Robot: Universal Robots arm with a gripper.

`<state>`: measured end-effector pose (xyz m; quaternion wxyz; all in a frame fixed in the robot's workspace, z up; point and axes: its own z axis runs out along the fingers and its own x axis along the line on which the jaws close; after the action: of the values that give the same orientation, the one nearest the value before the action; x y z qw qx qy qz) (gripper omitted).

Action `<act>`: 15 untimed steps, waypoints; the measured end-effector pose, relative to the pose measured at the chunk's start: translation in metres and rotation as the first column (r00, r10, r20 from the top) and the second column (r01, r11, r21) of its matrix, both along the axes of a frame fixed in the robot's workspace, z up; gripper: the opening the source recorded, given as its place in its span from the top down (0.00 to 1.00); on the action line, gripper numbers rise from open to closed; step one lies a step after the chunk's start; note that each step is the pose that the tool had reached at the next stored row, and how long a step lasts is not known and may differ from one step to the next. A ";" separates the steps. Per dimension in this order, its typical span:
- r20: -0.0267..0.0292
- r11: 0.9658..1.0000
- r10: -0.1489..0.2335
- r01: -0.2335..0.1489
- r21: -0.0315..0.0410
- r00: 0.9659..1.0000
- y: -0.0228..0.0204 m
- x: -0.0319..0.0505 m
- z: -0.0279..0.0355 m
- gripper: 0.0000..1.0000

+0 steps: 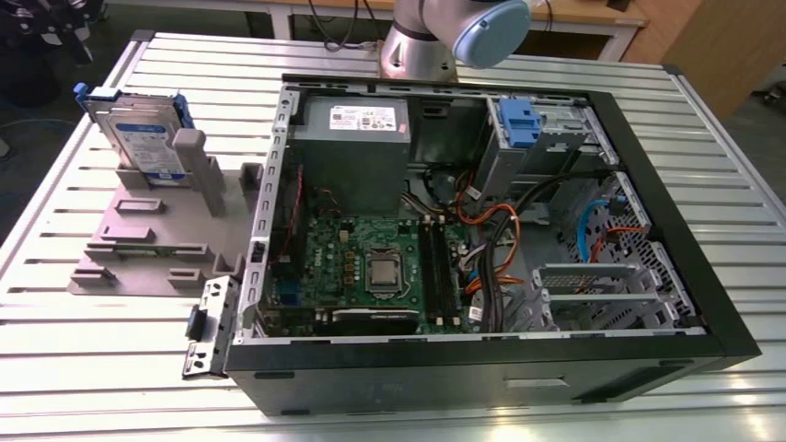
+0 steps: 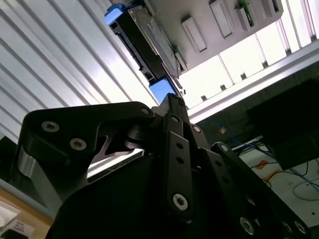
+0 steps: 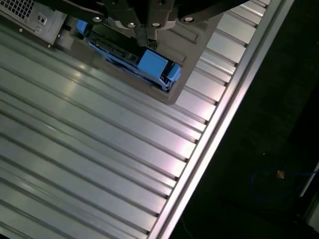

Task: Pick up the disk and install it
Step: 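Pick up the disk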

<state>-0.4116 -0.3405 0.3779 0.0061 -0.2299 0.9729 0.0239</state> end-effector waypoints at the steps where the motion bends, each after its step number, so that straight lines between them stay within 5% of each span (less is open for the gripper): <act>1: 0.000 1.000 0.012 -0.012 0.000 1.000 0.0000 0.0000 0.0000 0.89; 8: 0.000 0.996 0.090 -0.090 0.000 0.996 0.0000 0.0000 0.0000 0.89; 15: 0.000 0.986 0.164 -0.164 0.000 0.986 0.0000 0.0000 0.0000 0.89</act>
<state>-0.4116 -0.3405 0.3779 0.0041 -0.3092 0.9507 0.0243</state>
